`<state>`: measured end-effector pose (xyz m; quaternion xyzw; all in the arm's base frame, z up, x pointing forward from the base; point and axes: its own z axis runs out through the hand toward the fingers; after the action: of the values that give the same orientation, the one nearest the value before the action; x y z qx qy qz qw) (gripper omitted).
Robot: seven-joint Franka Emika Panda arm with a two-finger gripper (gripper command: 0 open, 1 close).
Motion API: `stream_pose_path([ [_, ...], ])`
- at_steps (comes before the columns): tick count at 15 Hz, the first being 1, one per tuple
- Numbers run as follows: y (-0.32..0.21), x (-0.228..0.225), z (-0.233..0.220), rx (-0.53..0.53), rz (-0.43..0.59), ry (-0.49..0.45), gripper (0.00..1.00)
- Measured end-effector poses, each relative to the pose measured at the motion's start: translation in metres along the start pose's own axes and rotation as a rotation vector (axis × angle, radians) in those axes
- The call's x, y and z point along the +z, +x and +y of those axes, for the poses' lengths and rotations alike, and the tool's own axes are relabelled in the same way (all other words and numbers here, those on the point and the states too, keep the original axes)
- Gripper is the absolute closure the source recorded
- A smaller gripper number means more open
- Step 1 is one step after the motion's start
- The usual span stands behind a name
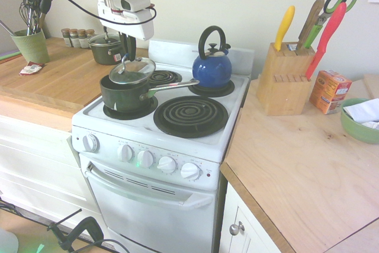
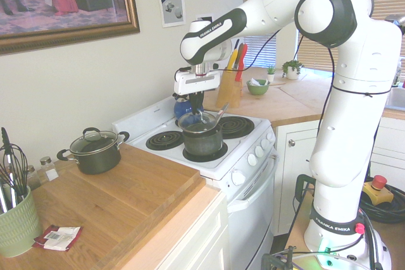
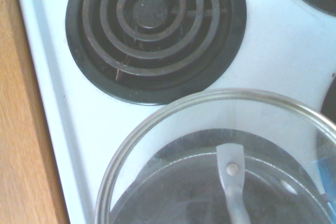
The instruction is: Cover the lid of the pot
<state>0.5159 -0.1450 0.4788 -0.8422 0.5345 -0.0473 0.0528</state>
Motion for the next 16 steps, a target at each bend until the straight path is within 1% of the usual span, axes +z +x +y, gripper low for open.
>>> stream_pose_path([
  [5, -0.009, -0.002, -0.004, -0.021, -0.009, -0.01, 1.0],
  [11, -0.022, 0.006, 0.002, -0.049, -0.019, -0.062, 1.0],
  [16, -0.031, 0.012, 0.006, -0.068, -0.019, -0.084, 1.0],
])
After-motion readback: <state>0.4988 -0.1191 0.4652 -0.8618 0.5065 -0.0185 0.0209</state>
